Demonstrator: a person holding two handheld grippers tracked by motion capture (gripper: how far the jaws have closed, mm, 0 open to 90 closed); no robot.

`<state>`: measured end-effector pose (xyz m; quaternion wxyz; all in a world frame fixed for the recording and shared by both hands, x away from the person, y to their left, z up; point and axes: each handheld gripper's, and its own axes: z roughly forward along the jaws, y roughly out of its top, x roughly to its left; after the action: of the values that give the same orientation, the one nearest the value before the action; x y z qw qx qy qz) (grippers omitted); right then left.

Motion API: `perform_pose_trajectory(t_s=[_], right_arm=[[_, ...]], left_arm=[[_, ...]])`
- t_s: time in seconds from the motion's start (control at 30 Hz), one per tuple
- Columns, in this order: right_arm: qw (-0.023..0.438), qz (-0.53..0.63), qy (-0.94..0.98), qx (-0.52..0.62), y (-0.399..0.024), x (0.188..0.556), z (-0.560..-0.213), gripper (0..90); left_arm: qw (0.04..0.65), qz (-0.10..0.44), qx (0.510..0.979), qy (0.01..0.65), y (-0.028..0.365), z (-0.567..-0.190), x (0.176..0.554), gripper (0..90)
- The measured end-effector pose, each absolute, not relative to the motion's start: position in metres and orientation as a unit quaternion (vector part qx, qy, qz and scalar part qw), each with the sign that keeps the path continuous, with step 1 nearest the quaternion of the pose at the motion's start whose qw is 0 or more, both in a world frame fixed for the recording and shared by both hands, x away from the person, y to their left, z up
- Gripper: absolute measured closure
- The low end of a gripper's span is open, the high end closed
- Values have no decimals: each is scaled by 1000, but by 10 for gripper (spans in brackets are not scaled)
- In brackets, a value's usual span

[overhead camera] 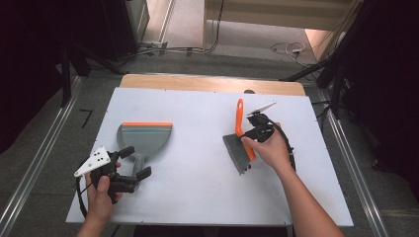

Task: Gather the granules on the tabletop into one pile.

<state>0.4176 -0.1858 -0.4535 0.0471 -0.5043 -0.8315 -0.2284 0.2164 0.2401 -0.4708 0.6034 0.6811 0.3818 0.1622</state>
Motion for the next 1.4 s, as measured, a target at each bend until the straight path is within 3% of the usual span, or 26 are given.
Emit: perform_pose_trajectory(t_s=[0.63,1.03,1.4], right_arm=[[56,-269,-838,-472,-175,413,-431,682],[28,-248,-917,-312,-180,390,-407,682],[67,-204,-961,-174,-182,356,-418,682]], left_arm=[[601,162,683,383,239,-472,219,2],[601,161,682,383,239,-472,219,2],[600,159,683,384,236,-473,219,1]])
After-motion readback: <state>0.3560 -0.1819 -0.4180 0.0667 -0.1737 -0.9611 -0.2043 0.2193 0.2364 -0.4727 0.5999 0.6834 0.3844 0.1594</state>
